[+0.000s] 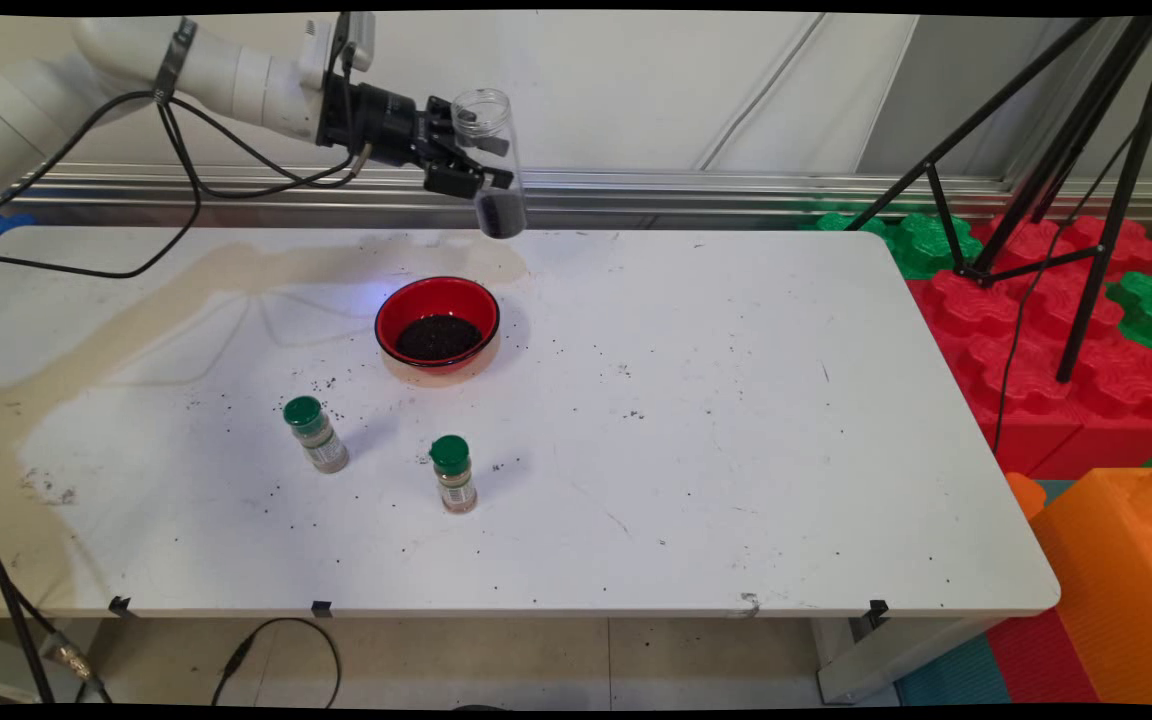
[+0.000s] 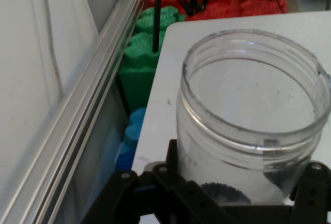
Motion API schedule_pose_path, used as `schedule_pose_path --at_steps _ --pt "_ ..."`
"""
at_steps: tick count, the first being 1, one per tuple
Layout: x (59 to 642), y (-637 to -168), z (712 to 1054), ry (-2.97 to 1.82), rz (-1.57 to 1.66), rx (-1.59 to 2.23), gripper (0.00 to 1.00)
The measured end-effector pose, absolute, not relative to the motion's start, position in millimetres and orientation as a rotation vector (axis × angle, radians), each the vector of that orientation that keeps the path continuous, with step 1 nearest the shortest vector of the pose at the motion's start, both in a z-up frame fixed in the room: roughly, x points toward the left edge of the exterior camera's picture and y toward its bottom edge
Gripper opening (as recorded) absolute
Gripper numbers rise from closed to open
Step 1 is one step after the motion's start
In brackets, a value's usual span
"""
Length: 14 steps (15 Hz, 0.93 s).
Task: Pour the black seasoning powder in the red bowl
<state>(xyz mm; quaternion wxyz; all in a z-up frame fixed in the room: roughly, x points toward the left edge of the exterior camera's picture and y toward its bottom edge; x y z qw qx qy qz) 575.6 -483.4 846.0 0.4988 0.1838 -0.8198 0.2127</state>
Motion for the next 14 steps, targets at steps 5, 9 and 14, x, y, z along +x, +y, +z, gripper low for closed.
schedule_pose_path --at_steps 5,9,14 --pt "591 -478 839 -2.028 0.57 0.401 0.0" --pt "600 -471 830 -2.071 0.627 0.339 0.0" --pt "606 -461 817 -2.127 0.722 0.233 0.0"
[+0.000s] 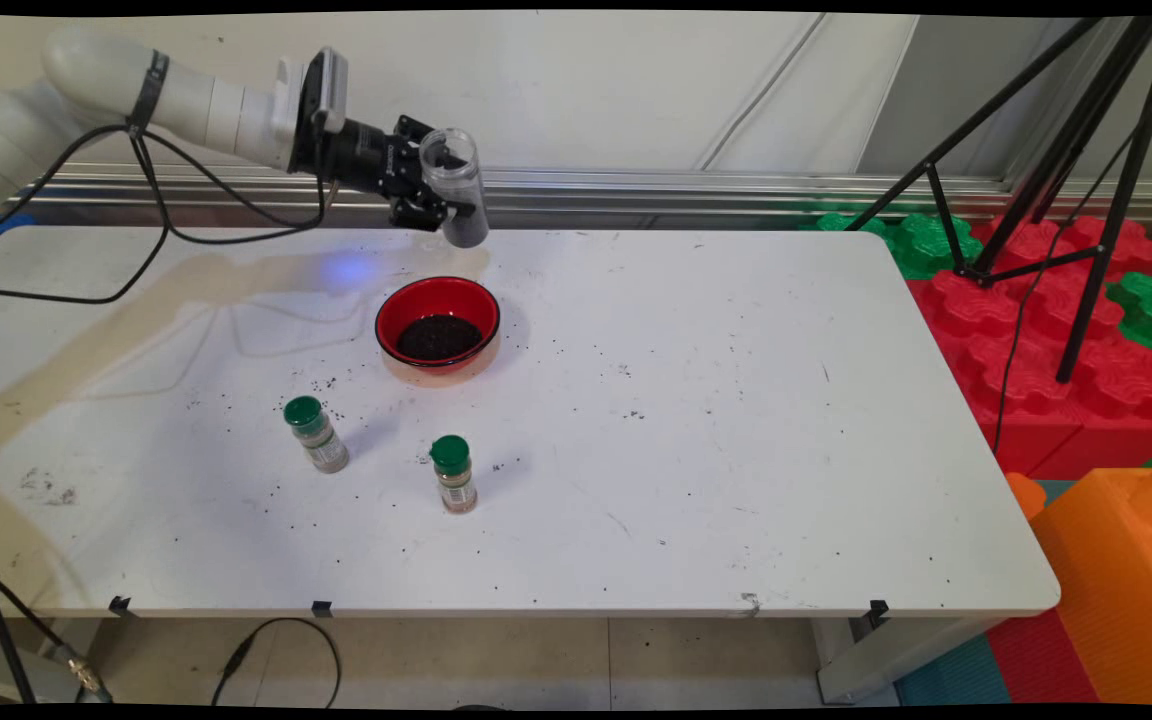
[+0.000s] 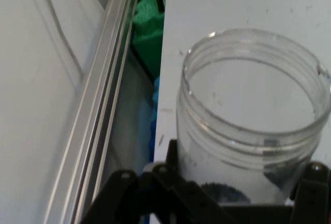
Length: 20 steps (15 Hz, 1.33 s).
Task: Pour the black seasoning powder in the red bowl
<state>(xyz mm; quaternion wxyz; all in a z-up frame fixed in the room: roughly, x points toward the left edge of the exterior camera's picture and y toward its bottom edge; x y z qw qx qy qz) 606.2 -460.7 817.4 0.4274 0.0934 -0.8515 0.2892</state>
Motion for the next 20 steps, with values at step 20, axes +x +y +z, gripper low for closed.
schedule_pose_path --at_steps 20 --pt "609 -435 792 -2.301 1.068 -0.356 0.0"
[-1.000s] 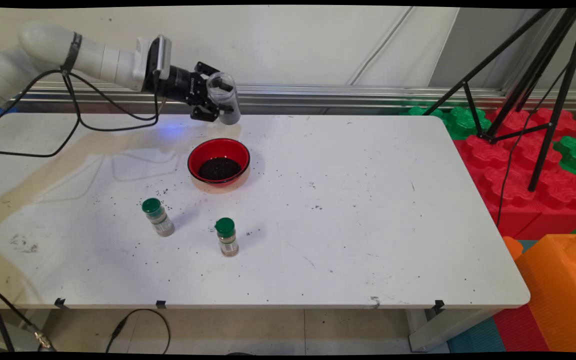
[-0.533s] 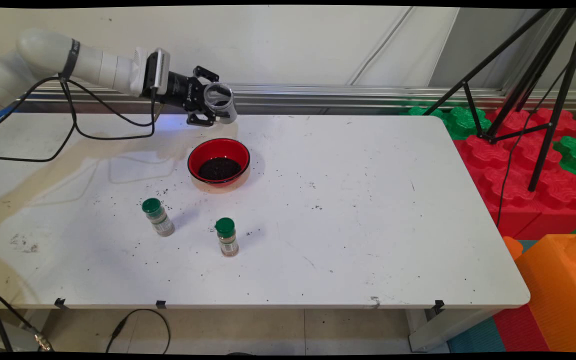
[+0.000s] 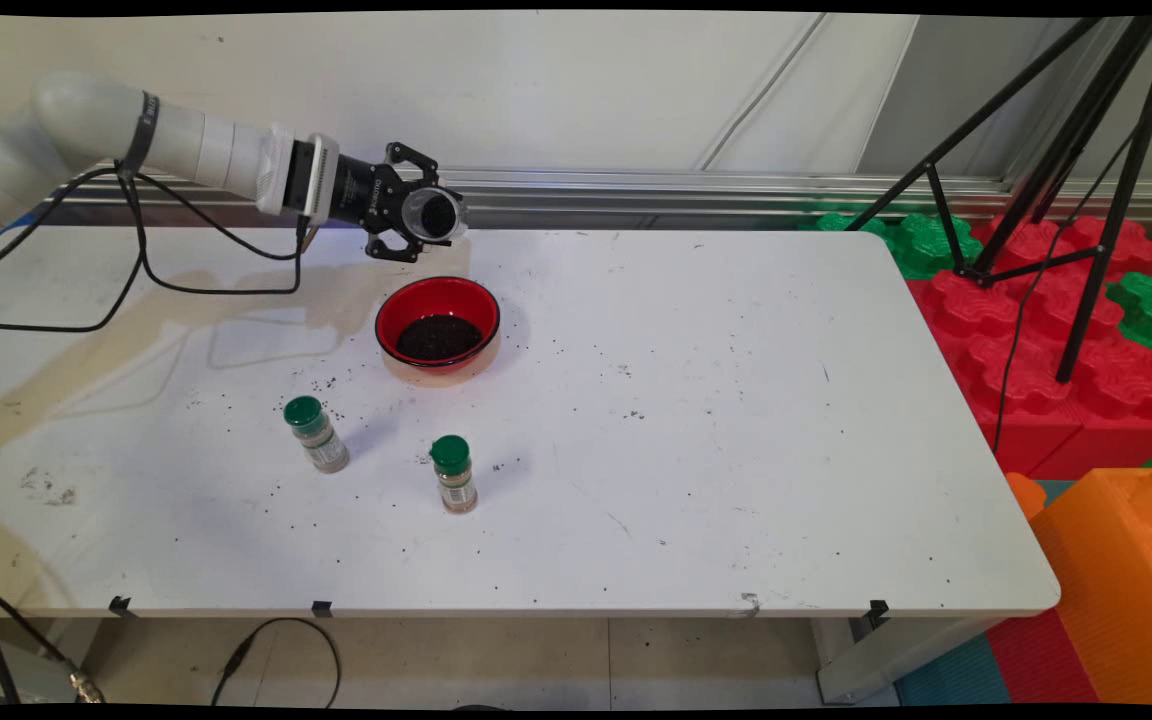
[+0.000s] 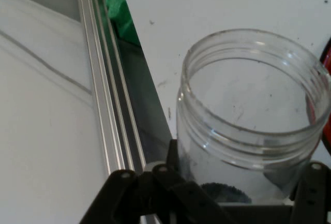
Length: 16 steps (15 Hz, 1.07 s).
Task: Pour the black seasoning powder in the red bowl
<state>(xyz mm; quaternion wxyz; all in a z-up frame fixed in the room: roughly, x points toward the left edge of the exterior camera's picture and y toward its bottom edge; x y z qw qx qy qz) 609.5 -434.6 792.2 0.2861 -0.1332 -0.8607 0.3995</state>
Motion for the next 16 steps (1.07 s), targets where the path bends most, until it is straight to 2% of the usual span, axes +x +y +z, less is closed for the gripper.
schedule_pose_path --at_steps 16 --pt "598 -420 795 -2.265 1.303 -0.925 0.0"
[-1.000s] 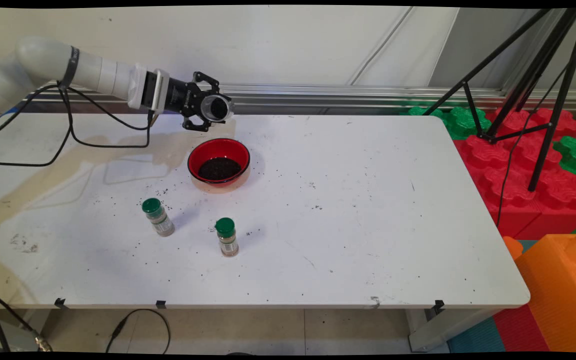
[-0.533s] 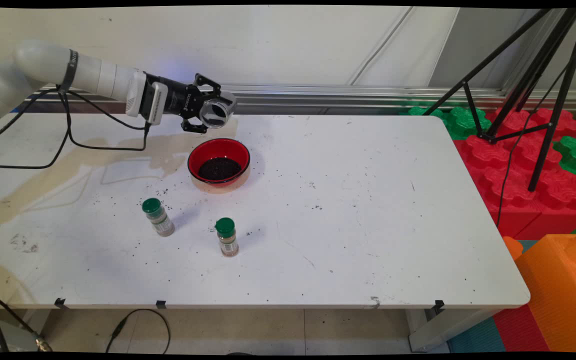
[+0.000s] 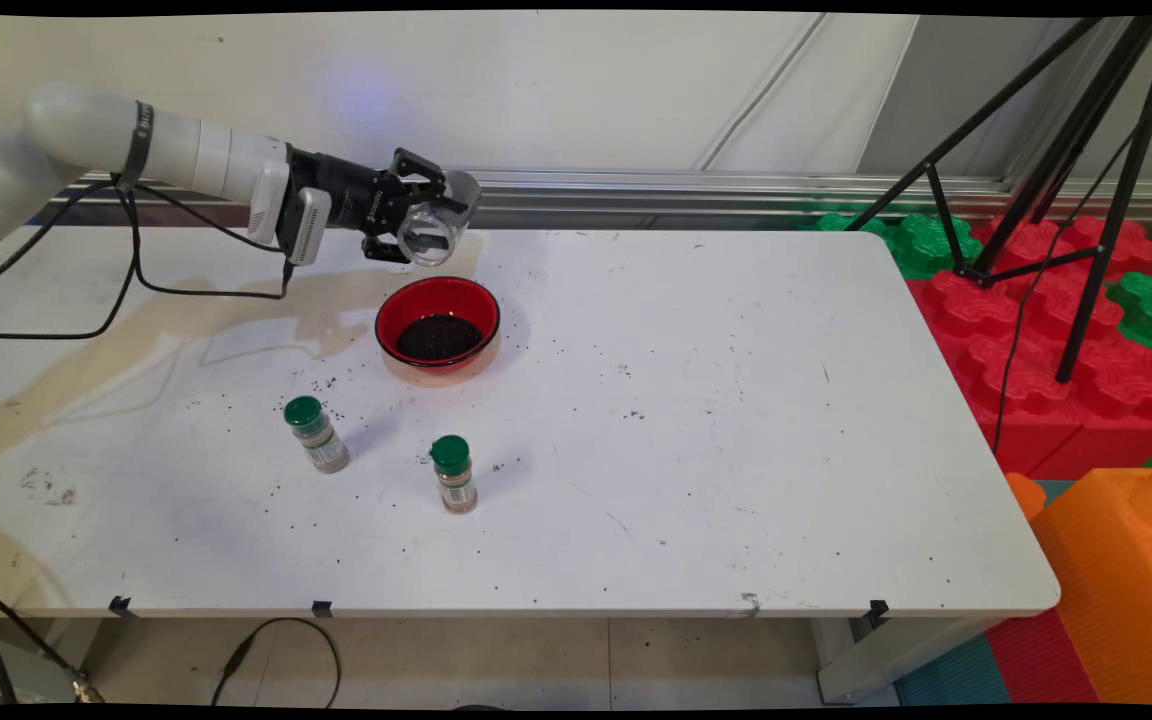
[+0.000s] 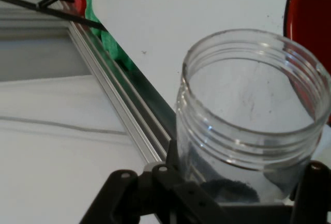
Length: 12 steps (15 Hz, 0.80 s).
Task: Pour the black seasoning powder in the red bowl
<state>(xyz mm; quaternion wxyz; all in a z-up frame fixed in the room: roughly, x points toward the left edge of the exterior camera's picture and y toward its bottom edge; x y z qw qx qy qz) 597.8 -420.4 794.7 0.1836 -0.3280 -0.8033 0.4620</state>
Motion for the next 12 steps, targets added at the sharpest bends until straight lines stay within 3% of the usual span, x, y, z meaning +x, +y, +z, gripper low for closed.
schedule_pose_path --at_steps 12 --pt "591.4 -417.2 801.1 -2.174 1.438 -1.252 0.0"
